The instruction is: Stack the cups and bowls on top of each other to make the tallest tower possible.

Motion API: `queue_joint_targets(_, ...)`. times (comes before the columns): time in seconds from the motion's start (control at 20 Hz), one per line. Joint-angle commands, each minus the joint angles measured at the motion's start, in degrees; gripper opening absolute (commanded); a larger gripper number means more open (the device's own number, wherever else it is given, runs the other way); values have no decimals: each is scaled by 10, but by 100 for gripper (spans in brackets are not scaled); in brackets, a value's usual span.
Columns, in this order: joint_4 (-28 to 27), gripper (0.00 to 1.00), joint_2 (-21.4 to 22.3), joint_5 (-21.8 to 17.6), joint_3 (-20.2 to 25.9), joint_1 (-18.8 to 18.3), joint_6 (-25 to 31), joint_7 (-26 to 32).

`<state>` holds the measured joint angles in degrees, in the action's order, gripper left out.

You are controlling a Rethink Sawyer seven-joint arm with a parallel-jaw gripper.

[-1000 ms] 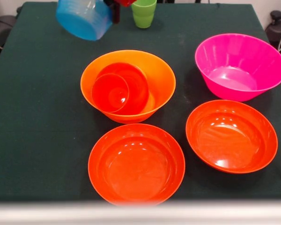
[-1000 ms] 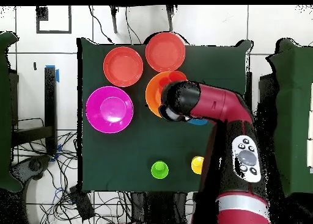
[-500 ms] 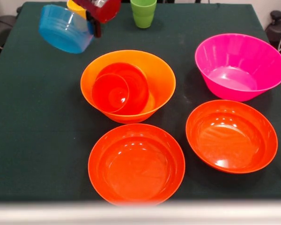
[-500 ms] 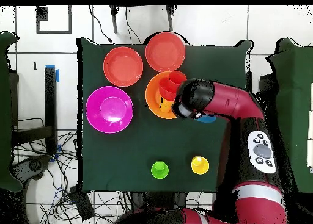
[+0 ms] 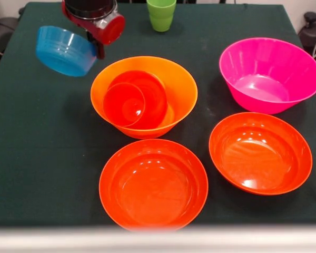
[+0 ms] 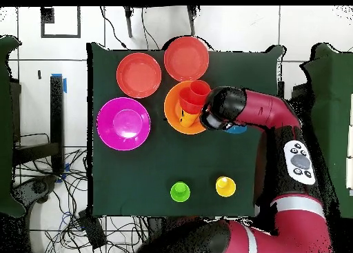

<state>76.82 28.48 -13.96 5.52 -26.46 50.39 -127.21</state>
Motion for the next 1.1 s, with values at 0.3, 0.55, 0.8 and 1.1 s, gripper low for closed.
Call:
queue_joint_targets(0.3,-77,0,-47,-73,84,-17,47,220)
queue_joint_targets(0.55,-91,0,-58,-91,89,-31,50,254)
queue_joint_targets(0.8,-115,0,-82,-100,98,-43,43,284)
queue_joint_targets(1.1,-170,0,-123,-109,113,-55,44,325)
